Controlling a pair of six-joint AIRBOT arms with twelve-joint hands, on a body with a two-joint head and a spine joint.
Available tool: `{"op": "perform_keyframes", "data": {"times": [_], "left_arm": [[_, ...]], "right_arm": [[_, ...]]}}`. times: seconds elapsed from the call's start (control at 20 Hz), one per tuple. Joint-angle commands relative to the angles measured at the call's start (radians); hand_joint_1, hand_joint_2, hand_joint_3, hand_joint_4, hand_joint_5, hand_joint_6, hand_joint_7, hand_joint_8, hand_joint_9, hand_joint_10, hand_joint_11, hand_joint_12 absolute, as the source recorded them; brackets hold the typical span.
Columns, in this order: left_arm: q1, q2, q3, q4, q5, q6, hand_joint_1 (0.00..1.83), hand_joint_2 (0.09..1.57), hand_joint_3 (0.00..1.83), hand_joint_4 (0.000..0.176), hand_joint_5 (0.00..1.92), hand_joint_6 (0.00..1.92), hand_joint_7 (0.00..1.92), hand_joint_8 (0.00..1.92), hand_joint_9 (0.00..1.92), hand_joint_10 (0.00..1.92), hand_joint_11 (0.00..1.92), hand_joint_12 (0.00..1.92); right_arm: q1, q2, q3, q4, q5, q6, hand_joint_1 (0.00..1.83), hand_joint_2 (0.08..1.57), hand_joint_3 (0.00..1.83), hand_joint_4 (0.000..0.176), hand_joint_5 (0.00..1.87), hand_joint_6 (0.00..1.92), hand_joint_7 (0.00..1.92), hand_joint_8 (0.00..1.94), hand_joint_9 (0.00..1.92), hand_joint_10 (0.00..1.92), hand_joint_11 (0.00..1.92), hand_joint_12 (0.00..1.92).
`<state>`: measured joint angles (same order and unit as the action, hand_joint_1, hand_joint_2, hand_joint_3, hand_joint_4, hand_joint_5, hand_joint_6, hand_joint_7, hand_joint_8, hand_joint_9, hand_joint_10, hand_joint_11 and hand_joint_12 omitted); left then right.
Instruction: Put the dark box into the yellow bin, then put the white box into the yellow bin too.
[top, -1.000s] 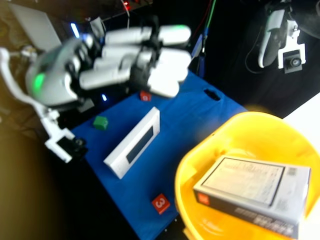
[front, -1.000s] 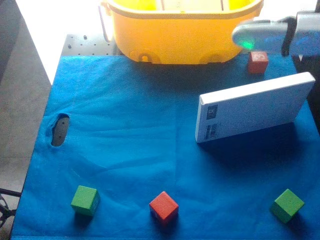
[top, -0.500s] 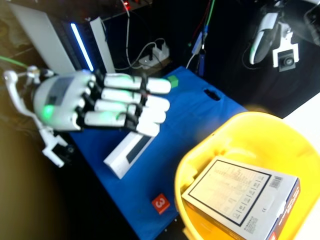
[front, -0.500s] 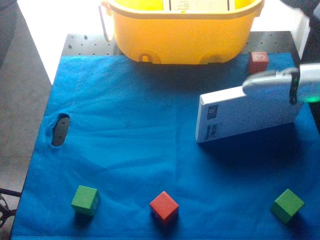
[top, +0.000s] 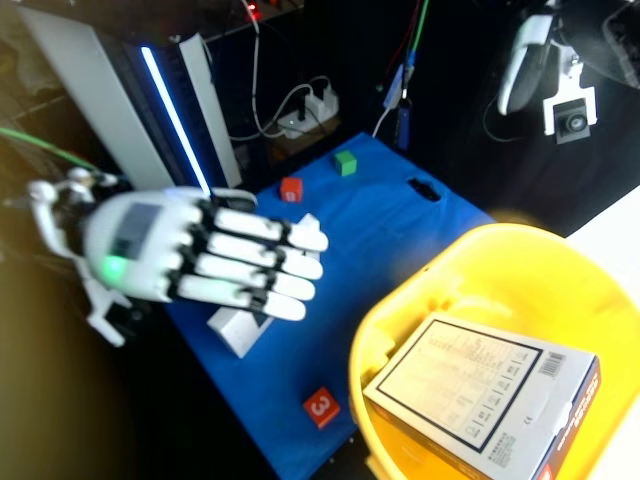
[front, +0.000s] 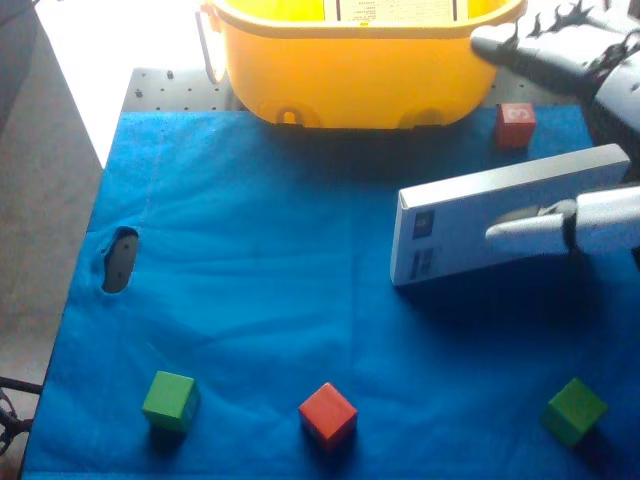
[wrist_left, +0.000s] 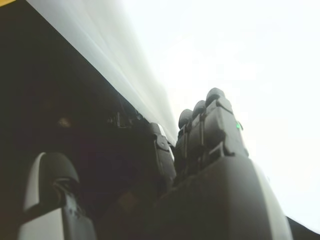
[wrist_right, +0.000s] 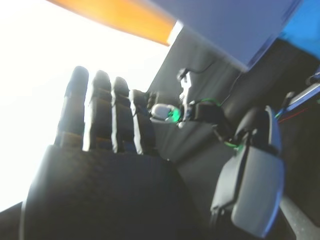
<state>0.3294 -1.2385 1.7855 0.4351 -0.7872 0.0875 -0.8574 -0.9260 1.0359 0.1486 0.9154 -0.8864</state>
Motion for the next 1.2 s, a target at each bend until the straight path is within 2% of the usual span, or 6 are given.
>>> {"op": "perform_keyframes", "data": {"times": [0.0, 0.15, 0.7, 0.75, 0.85, 1.15], "left_arm": [[-0.011, 0.008, -0.001, -0.055, -0.101, -0.003, 1.03, 0.84, 0.01, 0.059, 0.33, 0.00, 0.28, 0.00, 0.28, 0.00, 0.06, 0.64], [-0.013, 0.011, -0.003, -0.055, -0.102, -0.002, 0.94, 0.81, 0.00, 0.171, 0.32, 0.00, 0.20, 0.00, 0.22, 0.00, 0.00, 0.85], [-0.014, 0.013, -0.003, -0.055, -0.105, -0.002, 0.89, 0.82, 0.00, 0.176, 0.27, 0.00, 0.17, 0.01, 0.23, 0.02, 0.00, 0.66], [-0.014, 0.013, -0.003, -0.055, -0.105, -0.002, 0.86, 0.83, 0.00, 0.176, 0.22, 0.00, 0.16, 0.00, 0.23, 0.01, 0.00, 0.74], [-0.015, 0.014, -0.003, -0.055, -0.104, -0.002, 0.92, 0.84, 0.00, 0.174, 0.26, 0.01, 0.16, 0.00, 0.22, 0.00, 0.00, 0.81], [-0.011, 0.016, 0.000, -0.054, -0.095, -0.002, 0.92, 0.82, 0.00, 0.176, 0.27, 0.01, 0.22, 0.01, 0.26, 0.01, 0.00, 0.92]], "right_arm": [[0.011, -0.002, 0.009, 0.004, 0.101, 0.008, 0.69, 0.68, 0.01, 0.000, 0.23, 0.00, 0.29, 0.00, 0.22, 0.00, 0.00, 0.34], [0.011, -0.032, 0.033, -0.001, 0.048, 0.008, 0.65, 0.61, 0.00, 0.053, 0.29, 0.00, 0.34, 0.01, 0.28, 0.01, 0.03, 0.47], [0.011, -0.129, 0.099, -0.001, -0.015, 0.008, 1.04, 0.86, 0.00, 0.000, 0.76, 0.01, 0.83, 0.00, 0.83, 0.05, 0.51, 0.79], [0.011, -0.135, 0.104, -0.001, -0.016, 0.008, 1.17, 0.96, 0.03, 0.000, 1.17, 0.35, 1.20, 0.28, 0.98, 1.11, 0.79, 1.65], [0.011, -0.140, 0.108, 0.000, -0.016, 0.008, 1.22, 1.01, 0.00, 0.000, 1.28, 0.38, 1.17, 1.23, 1.23, 1.85, 1.27, 1.91], [0.033, -0.145, 0.106, -0.015, -0.016, 0.008, 1.19, 1.05, 0.00, 0.000, 1.13, 0.72, 1.03, 1.94, 1.12, 1.92, 1.19, 1.92]]}}
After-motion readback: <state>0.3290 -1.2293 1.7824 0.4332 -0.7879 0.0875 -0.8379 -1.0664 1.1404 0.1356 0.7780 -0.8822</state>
